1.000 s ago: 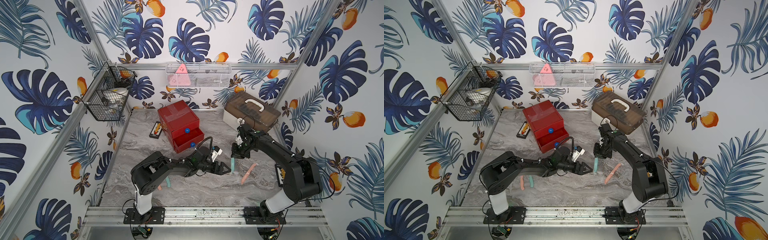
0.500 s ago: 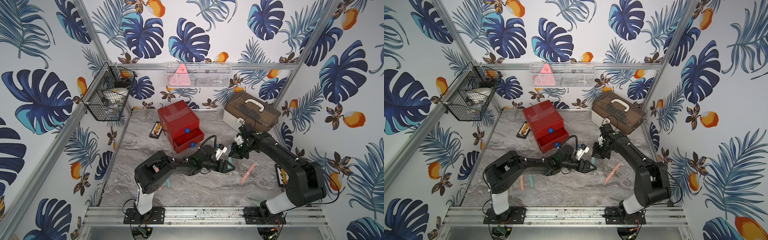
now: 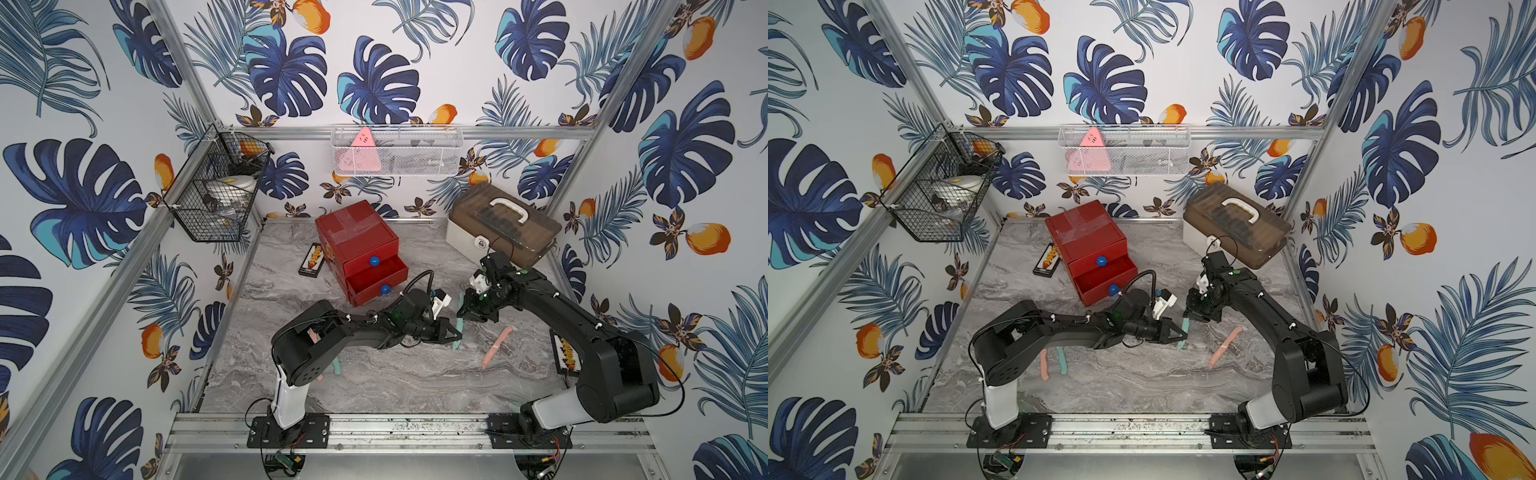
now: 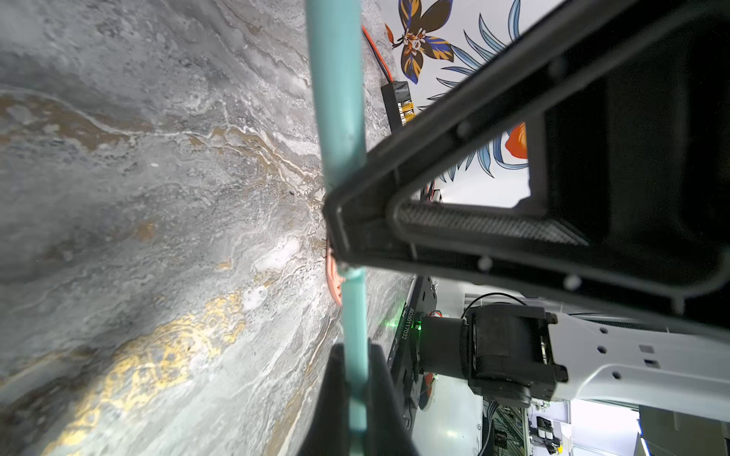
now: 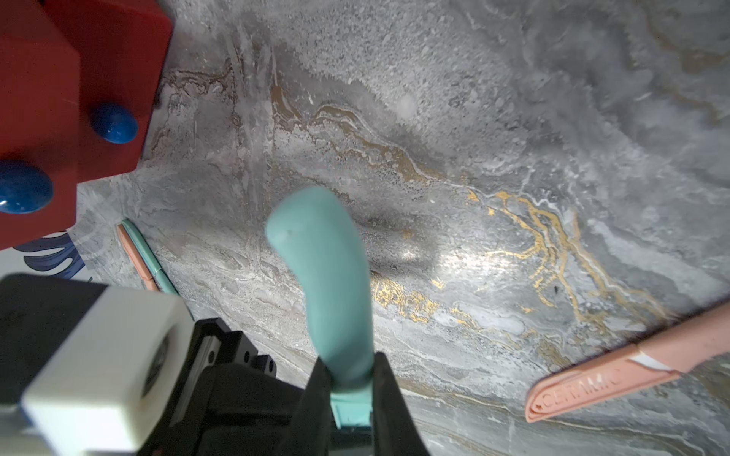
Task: Place the fruit knives into the drawer by color
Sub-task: Pick up the fruit knife from the center of the board.
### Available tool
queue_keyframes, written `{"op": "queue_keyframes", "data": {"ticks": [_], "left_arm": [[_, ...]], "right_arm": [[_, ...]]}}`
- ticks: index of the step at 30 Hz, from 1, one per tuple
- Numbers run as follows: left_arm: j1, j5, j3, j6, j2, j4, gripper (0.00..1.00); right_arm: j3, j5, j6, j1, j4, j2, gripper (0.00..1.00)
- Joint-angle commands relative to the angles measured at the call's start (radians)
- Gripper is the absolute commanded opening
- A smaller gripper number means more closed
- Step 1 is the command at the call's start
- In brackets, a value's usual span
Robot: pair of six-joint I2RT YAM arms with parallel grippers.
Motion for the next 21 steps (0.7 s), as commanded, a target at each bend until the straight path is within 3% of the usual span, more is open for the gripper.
{"op": "queue_keyframes", "data": {"ticks": [1,6,8,11,18,21], "left_arm": [[-0.005,0.064,0.030,0.061,-0.036,0.114,0.00],[-0.006,0.063,0.046,0.119,-0.079,0.008,0.00],[-0.004,0.065,0.057,0.147,-0.095,-0.047,0.00],[-0.001,0.059,0.079,0.202,-0.129,-0.152,0.00],[0.007,-0.001,0.158,0.336,-0.212,-0.469,0.00],[0.017,-0.043,0.204,0.402,-0.243,-0.623,0.00]], "right_arm": [[0.004,-0.060,0.030,0.004,0.054,-0.003,0.07],[0.020,-0.032,0.036,0.003,0.032,-0.025,0.18],[0.023,-0.043,0.042,0.003,0.027,-0.035,0.40],[0.016,-0.041,0.062,0.003,0.022,-0.073,0.59],[-0.010,-0.052,0.116,0.003,0.005,-0.197,0.72],[-0.033,-0.073,0.148,0.003,0.010,-0.259,0.84]]}}
